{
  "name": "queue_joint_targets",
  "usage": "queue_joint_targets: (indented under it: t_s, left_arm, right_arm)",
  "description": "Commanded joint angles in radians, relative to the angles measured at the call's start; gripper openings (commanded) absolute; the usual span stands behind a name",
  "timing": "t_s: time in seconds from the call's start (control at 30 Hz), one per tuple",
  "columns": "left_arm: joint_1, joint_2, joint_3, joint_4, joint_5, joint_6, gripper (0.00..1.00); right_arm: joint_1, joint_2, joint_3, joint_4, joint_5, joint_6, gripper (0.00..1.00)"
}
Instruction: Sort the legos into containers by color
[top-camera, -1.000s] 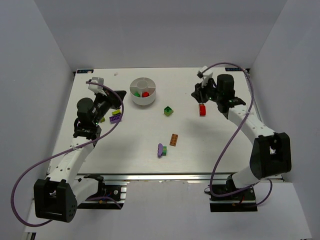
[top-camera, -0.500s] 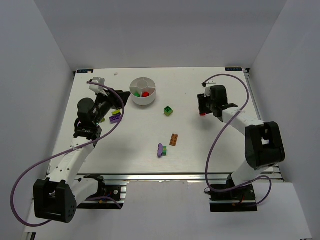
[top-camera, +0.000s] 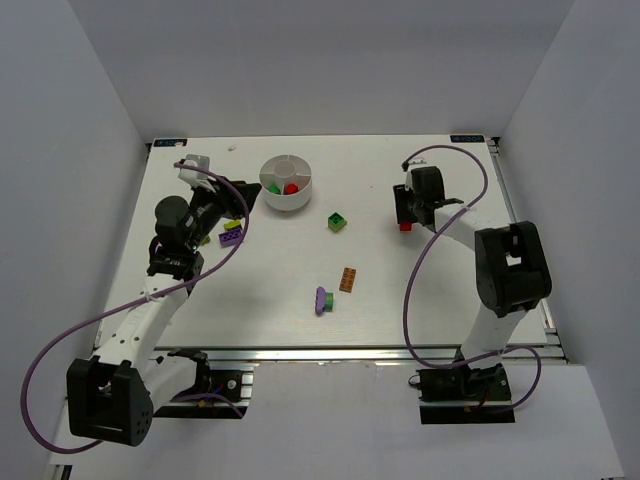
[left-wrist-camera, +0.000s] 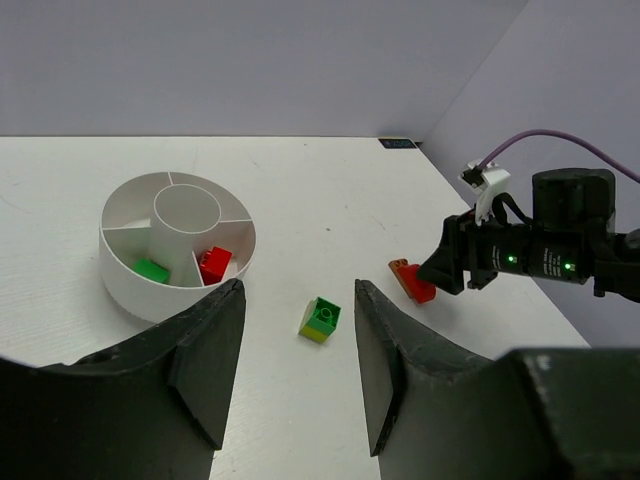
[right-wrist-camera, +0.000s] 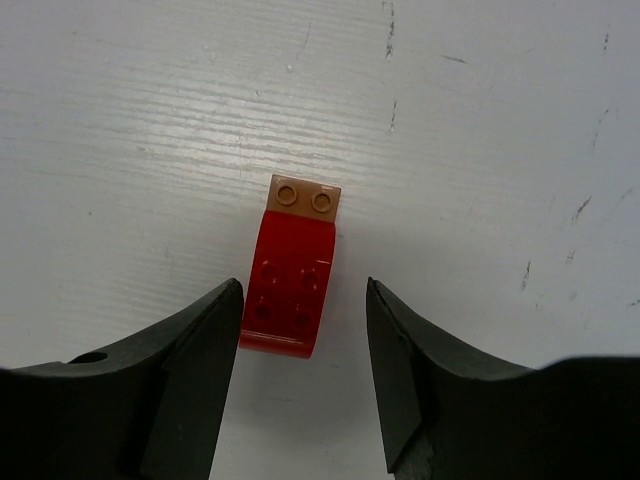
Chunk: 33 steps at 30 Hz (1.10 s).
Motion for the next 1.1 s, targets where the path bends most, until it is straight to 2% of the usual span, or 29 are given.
queue_joint_targets:
  t_s: [0.0,0.3,0.7,0.83,1.07]
  left_arm:
    - [-0.005,-0.022,0.017,-0.002,0.007,0.009,0.58]
    - [-0.008,-0.020,0.017,-0.002,0.007,0.009,0.58]
    - [-0.014,-0.019,0.015,-0.002,0.015,0.009,0.58]
    - [-0.014,-0.017,0.015,0.001,0.018,0.009,0.59]
    - [-0.020,-0.017,0.014,0.016,0.047,0.007,0.61]
  right_arm:
    - [-0.004,0.029,0.062,0.008,0.006,0.039,0.58]
    - [-0.010,0.055,0.063,0.008,-0.018,0.053,0.58]
    - [-0.019,0.084,0.066,0.008,-0.041,0.058,0.54]
    - [-0.023,0.083,0.062,0.008,-0.050,0.058,0.50]
    - [-0.030,0.071,0.052,0.008,-0.093,0.050,0.36]
